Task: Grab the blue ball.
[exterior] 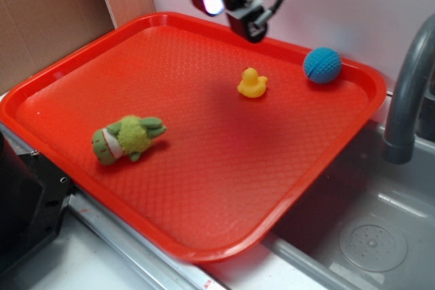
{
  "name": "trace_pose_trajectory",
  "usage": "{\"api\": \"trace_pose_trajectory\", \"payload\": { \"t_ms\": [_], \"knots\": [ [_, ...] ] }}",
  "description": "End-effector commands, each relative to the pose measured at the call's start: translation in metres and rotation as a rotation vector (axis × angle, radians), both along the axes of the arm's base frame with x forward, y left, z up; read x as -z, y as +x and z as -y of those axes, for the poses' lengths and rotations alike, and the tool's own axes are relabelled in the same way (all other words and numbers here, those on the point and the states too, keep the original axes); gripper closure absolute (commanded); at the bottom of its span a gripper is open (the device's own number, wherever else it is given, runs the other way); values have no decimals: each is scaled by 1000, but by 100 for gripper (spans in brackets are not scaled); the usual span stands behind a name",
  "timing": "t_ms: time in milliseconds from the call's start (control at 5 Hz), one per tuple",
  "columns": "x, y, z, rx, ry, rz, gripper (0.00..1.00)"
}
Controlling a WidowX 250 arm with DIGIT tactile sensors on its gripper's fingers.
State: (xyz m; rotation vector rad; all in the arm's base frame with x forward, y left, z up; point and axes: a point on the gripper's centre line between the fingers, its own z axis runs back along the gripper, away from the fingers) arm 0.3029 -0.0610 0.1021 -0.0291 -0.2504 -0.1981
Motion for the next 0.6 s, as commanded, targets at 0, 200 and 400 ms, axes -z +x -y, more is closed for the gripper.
{"api": "trace_pose_trajectory", "payload": {
  "t_ms": [0,200,400],
  "knots": [
    [11,26,44,202,-29,17,0],
    [23,47,53,227,8,6,0],
    [27,60,54,248,27,42,0]
  ]
}}
